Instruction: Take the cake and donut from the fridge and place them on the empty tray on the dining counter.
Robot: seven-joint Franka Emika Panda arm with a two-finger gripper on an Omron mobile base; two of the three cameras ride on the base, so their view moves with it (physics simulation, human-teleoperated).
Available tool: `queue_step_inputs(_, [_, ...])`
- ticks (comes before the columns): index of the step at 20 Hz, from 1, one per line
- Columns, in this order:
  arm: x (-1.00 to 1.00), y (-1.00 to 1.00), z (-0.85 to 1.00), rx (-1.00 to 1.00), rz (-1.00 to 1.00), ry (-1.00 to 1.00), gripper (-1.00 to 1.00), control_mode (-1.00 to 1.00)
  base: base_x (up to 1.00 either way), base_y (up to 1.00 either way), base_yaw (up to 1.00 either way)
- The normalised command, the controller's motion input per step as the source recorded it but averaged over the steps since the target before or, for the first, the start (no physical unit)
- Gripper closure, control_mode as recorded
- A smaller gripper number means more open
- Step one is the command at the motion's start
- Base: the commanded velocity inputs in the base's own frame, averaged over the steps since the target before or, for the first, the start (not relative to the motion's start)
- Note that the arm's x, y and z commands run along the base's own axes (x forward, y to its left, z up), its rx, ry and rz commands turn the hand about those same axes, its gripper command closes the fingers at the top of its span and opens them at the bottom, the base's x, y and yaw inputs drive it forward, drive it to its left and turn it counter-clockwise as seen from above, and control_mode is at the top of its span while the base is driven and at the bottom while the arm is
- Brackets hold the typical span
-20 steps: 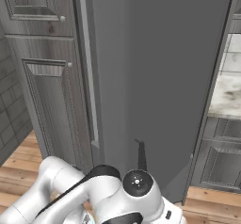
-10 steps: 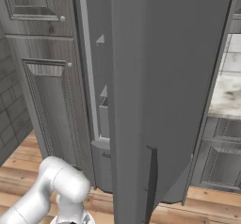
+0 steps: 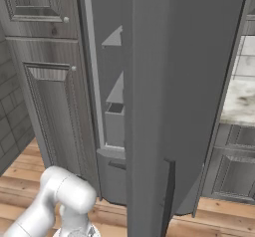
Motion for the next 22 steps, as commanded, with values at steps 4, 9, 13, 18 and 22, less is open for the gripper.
queue_step_inputs(4, [0.28, 0.95, 0.32, -0.16, -0.06, -0.03, 1.0, -1.0, 0.0, 0.0, 0.0])
queue_step_inputs(9, [0.45, 1.0, 0.04, -0.21, -0.13, 0.13, 1.0, -1.0, 0.0, 0.0, 0.0])
queue_step_inputs(13, [0.88, 1.0, 0.04, -0.19, -0.13, 0.16, 1.0, -1.0, 0.0, 0.0, 0.0])
queue_step_inputs(18, [0.91, 0.99, 0.07, -0.16, -0.08, 0.1, 1.0, -1.0, 0.0, 0.0, 0.0])
queue_step_inputs(22, [0.81, 0.76, 0.01, -0.06, -0.1, 0.13, 1.0, -1.0, 0.0, 0.0, 0.0])
